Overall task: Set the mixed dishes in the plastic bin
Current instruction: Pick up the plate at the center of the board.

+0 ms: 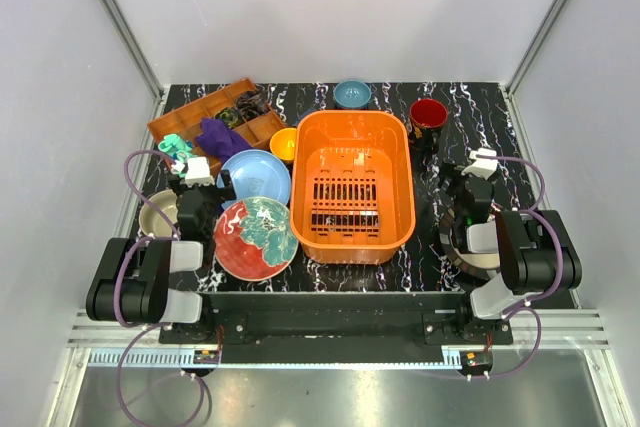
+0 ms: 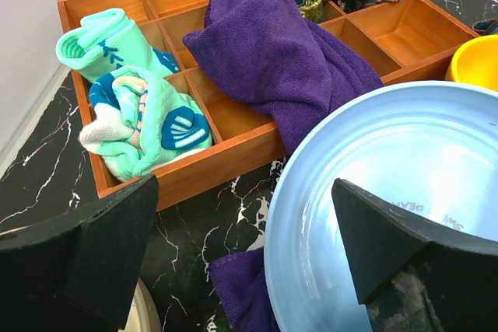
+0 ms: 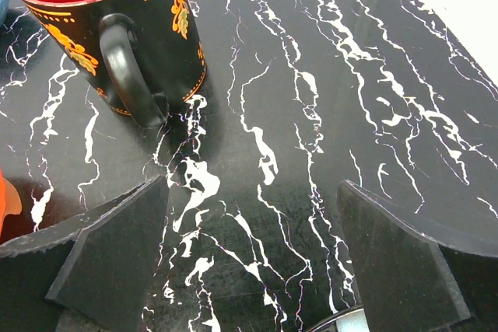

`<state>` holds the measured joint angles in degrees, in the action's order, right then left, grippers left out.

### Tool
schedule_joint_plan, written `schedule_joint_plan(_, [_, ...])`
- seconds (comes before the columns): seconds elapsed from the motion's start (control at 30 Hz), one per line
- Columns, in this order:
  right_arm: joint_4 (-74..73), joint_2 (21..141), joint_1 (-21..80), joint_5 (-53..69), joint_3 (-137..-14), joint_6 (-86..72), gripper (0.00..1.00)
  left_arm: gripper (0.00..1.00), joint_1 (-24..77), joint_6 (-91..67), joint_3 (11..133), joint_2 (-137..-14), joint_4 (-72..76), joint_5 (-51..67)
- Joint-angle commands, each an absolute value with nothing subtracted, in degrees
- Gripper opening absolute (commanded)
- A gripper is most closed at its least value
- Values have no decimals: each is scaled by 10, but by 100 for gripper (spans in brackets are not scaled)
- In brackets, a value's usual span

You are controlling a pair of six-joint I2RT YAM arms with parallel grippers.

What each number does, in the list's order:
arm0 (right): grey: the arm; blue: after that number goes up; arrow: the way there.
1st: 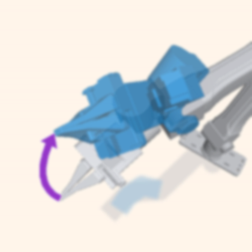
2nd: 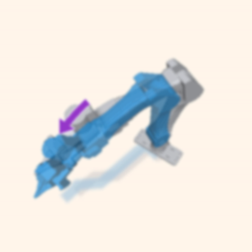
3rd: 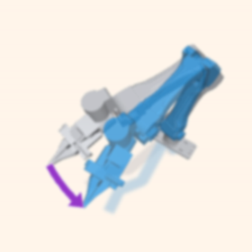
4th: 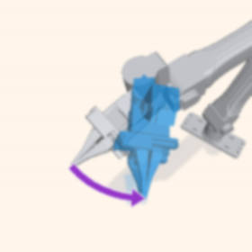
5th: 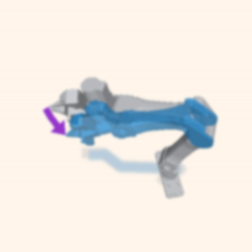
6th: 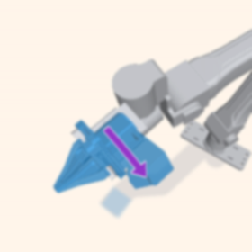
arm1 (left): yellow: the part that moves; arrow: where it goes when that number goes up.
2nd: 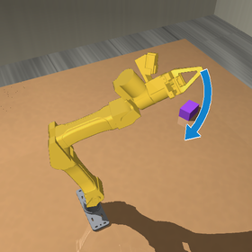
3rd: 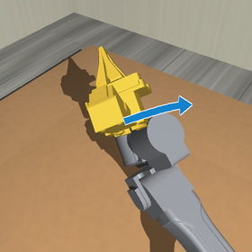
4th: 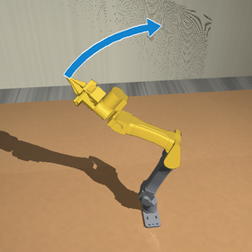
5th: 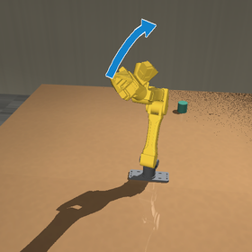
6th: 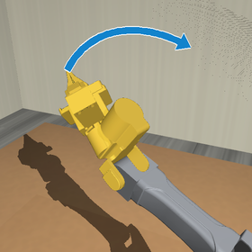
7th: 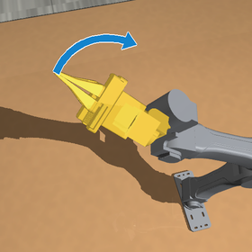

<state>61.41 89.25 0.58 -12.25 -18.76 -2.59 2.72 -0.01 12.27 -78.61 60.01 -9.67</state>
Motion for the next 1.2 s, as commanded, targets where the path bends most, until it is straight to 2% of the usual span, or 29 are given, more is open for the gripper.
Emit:
schedule_joint_plan(0.0, [631, 892, 4, -106, -200, -15, 100, 99, 25, 1, 136, -787, 631, -87])
schedule_joint_plan(0.57, [655, 889, 3, -110, -185, -16, 100, 99, 25, 1, 142, -777, 613, -108])
schedule_joint_plan(0.67, [655, 852, 4, -106, -176, -15, 100, 99, 25, 1, 178, -749, 540, -98])
schedule_joint_plan(0.93, [391, 689, 4, -100, -239, -30, 100, 99, 26, -35, 269, -664, 317, -126])
schedule_joint_plan(1.07, [294, 633, 4, -125, -315, -103, 100, 99, 26, -92, 386, -650, 159, -141])
schedule_joint_plan(1.17, [203, 636, 4, -114, -389, -168, 100, 99, 33, -108, 488, -684, 35, -140])
